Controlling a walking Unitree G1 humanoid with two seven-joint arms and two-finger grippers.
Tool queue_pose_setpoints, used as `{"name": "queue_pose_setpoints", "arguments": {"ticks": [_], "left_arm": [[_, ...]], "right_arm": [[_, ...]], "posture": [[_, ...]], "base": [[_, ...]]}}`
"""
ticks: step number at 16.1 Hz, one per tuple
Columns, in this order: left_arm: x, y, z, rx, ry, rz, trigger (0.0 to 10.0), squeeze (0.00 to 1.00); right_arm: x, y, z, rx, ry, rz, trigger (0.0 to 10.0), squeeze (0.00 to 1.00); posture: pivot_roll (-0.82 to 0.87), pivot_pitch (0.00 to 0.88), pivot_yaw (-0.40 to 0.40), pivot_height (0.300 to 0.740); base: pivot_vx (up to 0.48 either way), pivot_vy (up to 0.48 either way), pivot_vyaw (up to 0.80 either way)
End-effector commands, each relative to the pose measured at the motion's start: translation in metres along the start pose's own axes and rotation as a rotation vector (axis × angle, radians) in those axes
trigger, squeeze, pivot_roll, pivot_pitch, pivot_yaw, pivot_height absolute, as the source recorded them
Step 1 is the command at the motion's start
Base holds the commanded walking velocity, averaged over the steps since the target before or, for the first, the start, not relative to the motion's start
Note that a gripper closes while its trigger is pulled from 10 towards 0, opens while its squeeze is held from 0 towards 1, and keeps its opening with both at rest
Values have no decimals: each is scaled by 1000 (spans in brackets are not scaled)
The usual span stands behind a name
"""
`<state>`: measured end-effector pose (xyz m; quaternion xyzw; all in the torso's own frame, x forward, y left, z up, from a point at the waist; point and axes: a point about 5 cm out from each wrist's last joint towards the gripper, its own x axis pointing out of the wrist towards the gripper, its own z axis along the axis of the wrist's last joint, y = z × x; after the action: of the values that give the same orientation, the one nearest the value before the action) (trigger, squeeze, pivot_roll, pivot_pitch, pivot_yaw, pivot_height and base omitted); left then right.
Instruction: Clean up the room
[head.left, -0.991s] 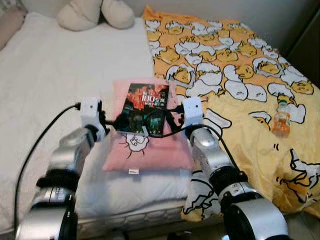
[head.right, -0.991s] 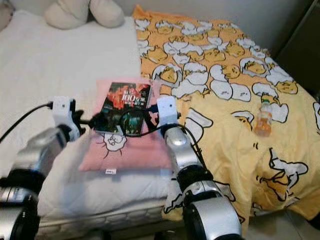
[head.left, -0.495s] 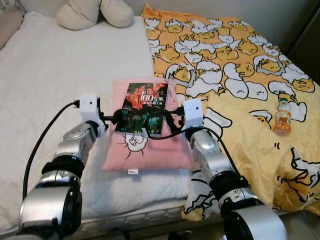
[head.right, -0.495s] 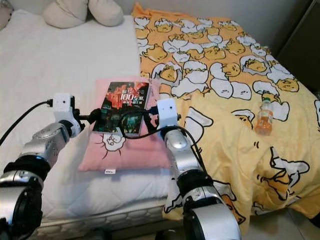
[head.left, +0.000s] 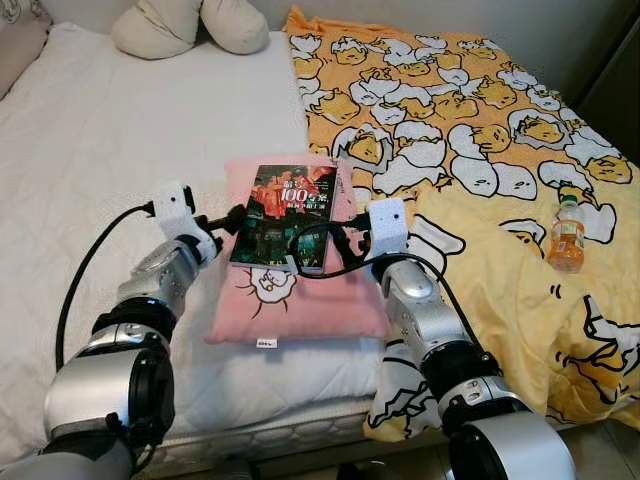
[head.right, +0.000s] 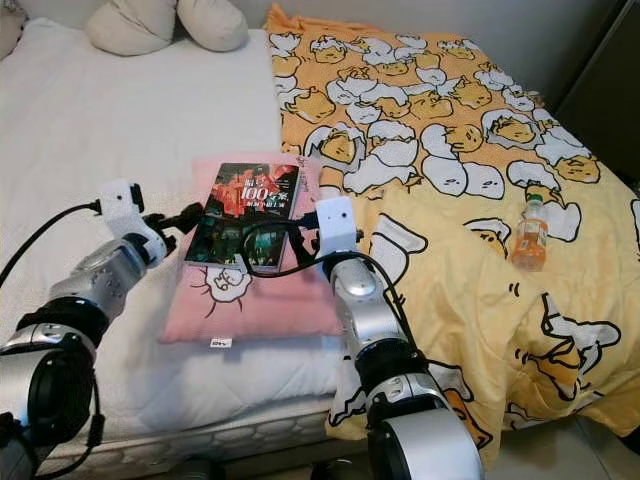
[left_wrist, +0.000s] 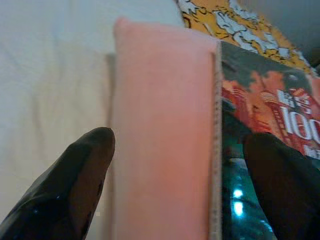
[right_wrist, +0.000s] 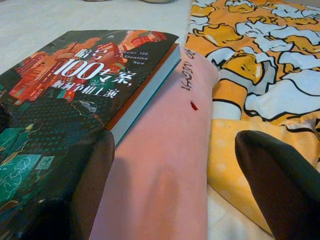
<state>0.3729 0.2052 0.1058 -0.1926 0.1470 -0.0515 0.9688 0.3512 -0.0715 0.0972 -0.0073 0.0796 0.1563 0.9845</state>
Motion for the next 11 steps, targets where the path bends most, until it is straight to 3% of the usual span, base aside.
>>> {"name": "queue_pose_setpoints", "arguments": {"ticks": [1, 5, 8, 11], "left_arm": [[3, -8, 7, 17, -35, -31, 10000, 0], [5, -19, -7, -7, 7, -85, 10000, 0], [8, -31, -14, -73, 17, -127, 10000, 0], [10, -39, -21, -70, 41, -143, 10000, 0]], "right_arm": [[-2, -4, -1, 10, 7, -8, 10000, 0], [-2, -5, -3, 10, 18, -6, 10000, 0], [-2, -4, -3, 9, 20, -5, 10000, 0], [-3, -5, -3, 9, 22, -6, 10000, 0]], "posture": [[1, 43, -46, 732], [1, 43, -46, 732], [-4, 49, -43, 732], [-4, 49, -43, 732]], "base": [[0, 0, 0], [0, 0, 0], [0, 0, 0], [0, 0, 0]]}}
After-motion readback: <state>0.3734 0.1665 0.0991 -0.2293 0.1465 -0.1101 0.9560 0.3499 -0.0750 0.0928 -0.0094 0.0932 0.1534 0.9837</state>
